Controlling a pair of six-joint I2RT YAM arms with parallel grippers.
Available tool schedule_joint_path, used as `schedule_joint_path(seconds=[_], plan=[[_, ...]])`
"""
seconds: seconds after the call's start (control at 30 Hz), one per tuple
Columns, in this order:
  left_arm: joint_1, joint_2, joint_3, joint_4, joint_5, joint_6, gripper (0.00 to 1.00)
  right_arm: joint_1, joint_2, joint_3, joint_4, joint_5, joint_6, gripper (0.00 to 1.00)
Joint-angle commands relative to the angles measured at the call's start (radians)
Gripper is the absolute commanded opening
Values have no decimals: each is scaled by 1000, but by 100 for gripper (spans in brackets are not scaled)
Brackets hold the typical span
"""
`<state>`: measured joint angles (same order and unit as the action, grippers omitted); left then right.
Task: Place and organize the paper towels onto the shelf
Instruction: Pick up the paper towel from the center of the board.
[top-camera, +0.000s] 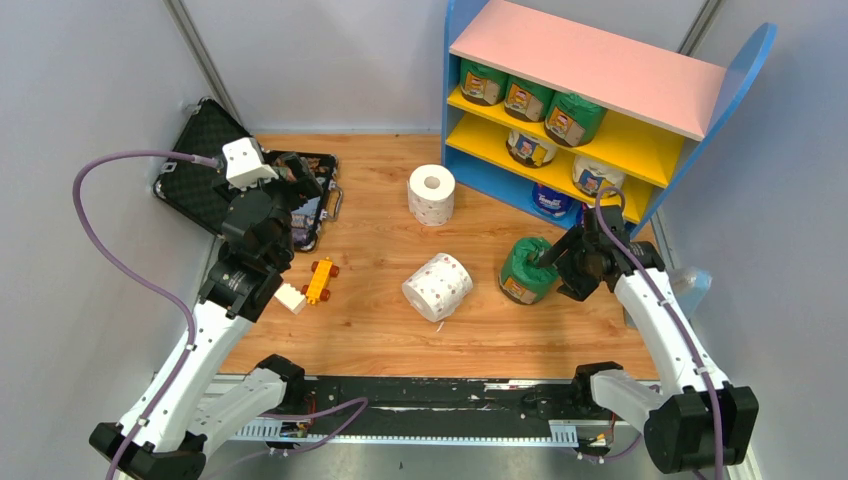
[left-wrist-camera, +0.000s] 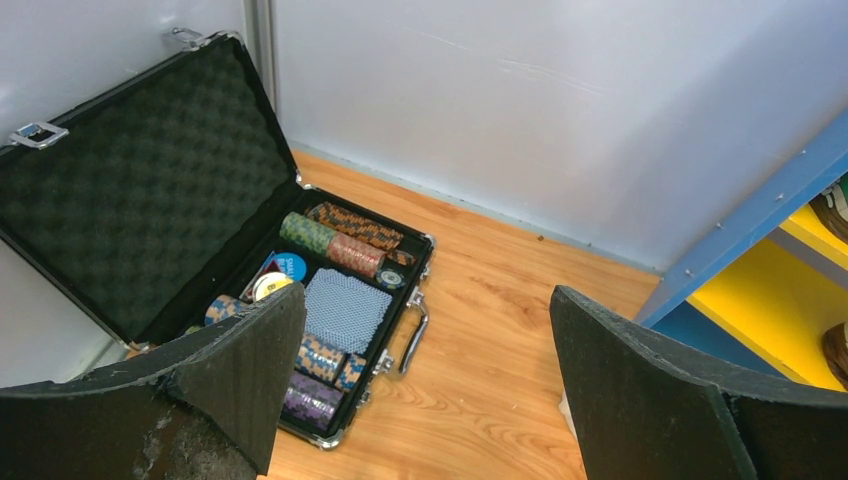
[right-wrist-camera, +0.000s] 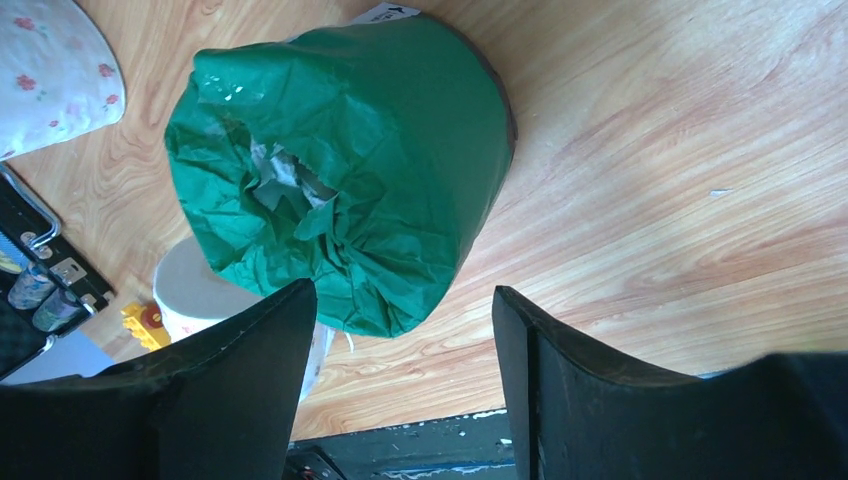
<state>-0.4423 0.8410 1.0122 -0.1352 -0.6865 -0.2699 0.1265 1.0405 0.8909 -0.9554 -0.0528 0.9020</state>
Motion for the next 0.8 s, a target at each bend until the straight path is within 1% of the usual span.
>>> schedule_joint_path(seconds=[0.0,0.17,0.27,0.37,0.43,0.57,0.6,0.67,0.77], plan=[[7,-16,-6,48,-18,0,99,4,41,8,45,19,22,66],[7,-16,-6,51,-19,2,99,6,78,-36,97,16,25,62],[7,-17,-6,50,-19,1,99,6,94,-58,104,38,22,58],[7,-16,-6,50,-16,-1,99,6,98,-72,104,53,21,52],[7,-17,-6,50,-15,0,99,7,94,-74,100,53,21,46],[7,-16,-7,52,-17,1,99,6,73,-20,43,124,21,35],[7,-16,-7,52,-17,1,99,6,71,12,0,142,18,32],[7,-16,-7,52,-17,1,99,6,68,87,-59,183,11,22],[7,-17,-7,51,-16,0,99,6,80,230,-196,252,-1,9]])
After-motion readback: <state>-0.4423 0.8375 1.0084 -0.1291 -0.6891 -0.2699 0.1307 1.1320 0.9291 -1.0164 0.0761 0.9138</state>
